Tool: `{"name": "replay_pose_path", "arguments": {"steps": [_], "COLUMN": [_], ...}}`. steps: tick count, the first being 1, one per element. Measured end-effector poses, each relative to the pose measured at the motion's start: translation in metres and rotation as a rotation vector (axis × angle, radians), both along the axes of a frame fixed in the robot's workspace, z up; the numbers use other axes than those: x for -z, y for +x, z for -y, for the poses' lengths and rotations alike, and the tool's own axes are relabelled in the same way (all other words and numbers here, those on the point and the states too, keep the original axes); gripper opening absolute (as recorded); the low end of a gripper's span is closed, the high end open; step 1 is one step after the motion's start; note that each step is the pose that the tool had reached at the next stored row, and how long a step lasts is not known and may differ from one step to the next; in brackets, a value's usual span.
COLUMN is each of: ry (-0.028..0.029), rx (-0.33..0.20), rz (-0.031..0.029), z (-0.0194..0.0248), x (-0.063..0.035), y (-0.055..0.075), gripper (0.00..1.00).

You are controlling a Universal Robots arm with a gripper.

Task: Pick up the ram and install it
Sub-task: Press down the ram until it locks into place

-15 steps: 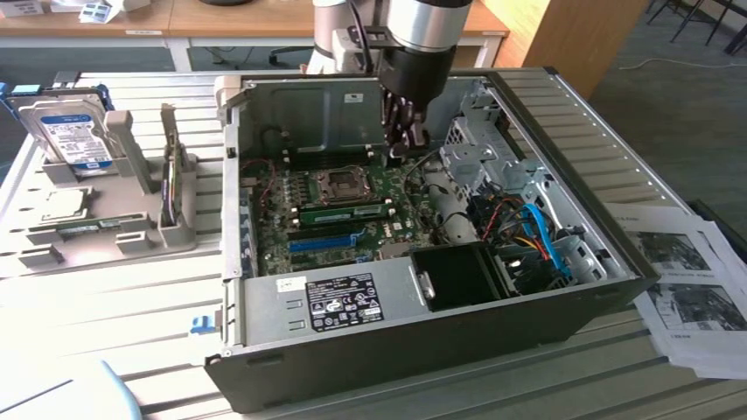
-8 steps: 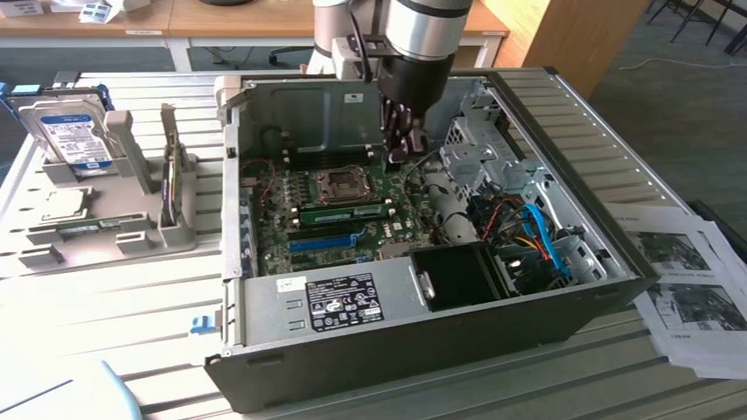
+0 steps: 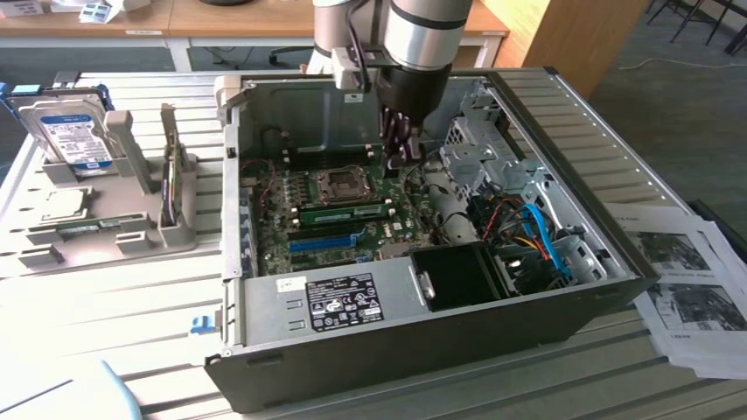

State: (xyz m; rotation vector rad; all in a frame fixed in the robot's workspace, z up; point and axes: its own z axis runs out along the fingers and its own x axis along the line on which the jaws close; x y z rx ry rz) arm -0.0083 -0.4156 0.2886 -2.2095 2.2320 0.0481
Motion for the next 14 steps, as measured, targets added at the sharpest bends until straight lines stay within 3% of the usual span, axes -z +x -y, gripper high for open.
{"name": "replay_pose_path", "arguments": {"steps": [14], "ry": [0.0000], "rx": [0.000], "rz": [0.0000], "z": [0.0000], "x": [0.0165], "y": [0.000], "gripper": [0.09]}}
